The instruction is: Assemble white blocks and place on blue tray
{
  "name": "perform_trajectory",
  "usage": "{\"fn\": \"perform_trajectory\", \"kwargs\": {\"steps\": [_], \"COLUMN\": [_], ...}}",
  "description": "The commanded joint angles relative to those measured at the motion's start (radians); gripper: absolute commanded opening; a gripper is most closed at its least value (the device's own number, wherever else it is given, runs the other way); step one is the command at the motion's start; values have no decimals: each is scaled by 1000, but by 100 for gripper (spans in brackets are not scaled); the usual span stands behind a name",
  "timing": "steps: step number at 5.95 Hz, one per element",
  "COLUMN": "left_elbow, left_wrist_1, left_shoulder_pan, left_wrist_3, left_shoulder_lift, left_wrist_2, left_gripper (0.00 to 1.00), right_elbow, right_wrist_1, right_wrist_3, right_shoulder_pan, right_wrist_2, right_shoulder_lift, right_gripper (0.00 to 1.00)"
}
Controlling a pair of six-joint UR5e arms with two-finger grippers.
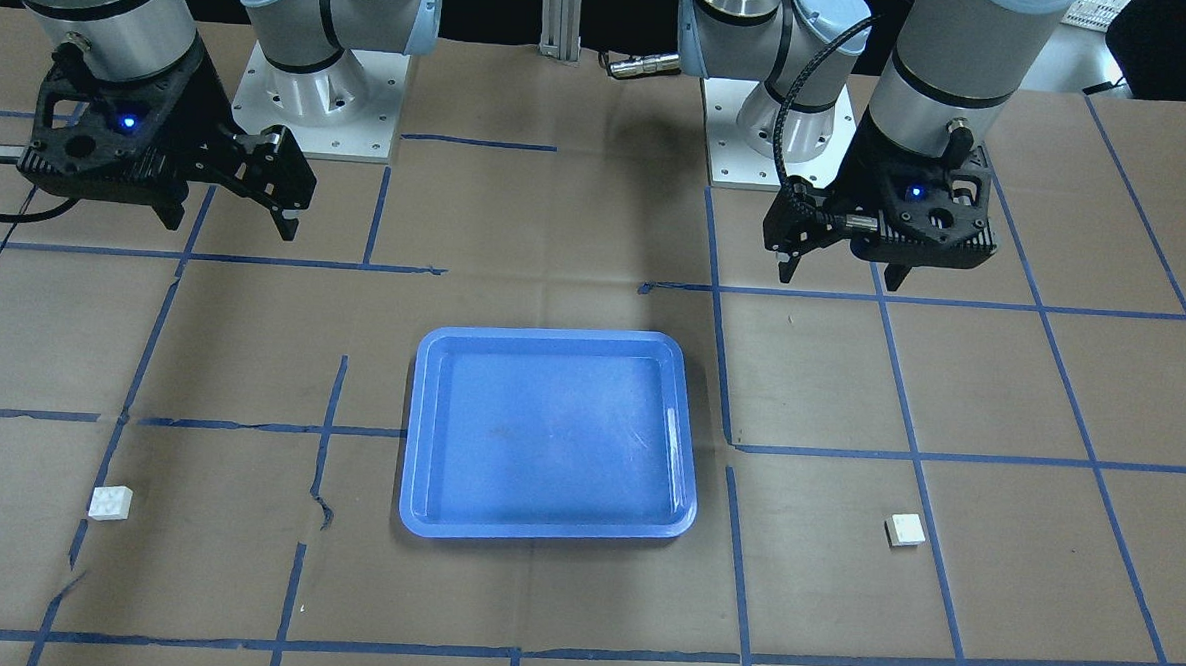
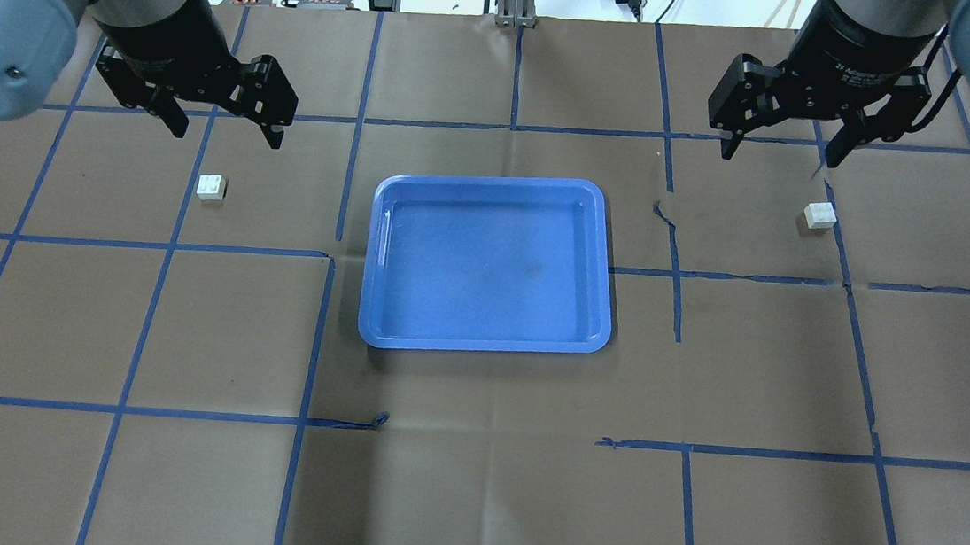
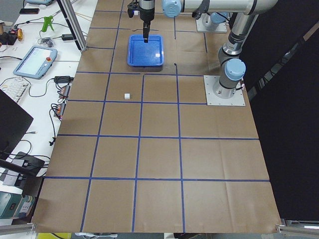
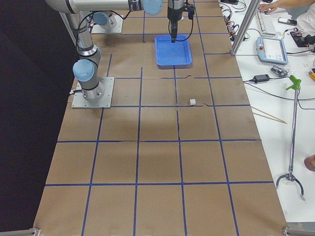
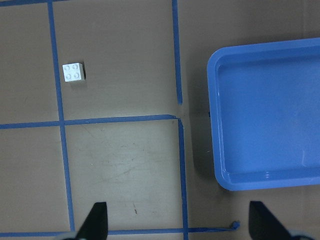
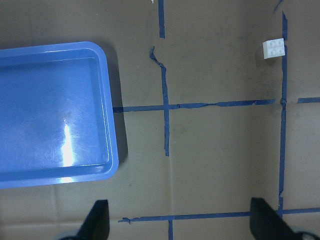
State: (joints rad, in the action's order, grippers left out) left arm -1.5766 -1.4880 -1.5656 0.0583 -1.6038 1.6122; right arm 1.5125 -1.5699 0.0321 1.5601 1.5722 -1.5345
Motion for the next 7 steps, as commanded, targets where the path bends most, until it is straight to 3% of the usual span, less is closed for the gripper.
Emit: {"fn": "perform_trajectory", "kwargs": {"steps": [1,5,7], "left_elbow": [1,0,1], "left_wrist_1": [2,3,5], "left_shoulder_pan": [-1,2,6], "left_wrist_3": [0,0,0], "left_shoulder_lift": [-1,1,7], "left_wrist_2": [0,2,2], "left_gripper": [99,99,99], "right_elbow": [0,5,8], "right_wrist_1": [1,2,-19], "right_wrist_3": [-3,-17,-331], "right_shoulder_pan": [0,-2,-26], "right_wrist_2": [0,2,17], "right_shoulder_lift": [1,2,8], "right_gripper": [100,100,100]}}
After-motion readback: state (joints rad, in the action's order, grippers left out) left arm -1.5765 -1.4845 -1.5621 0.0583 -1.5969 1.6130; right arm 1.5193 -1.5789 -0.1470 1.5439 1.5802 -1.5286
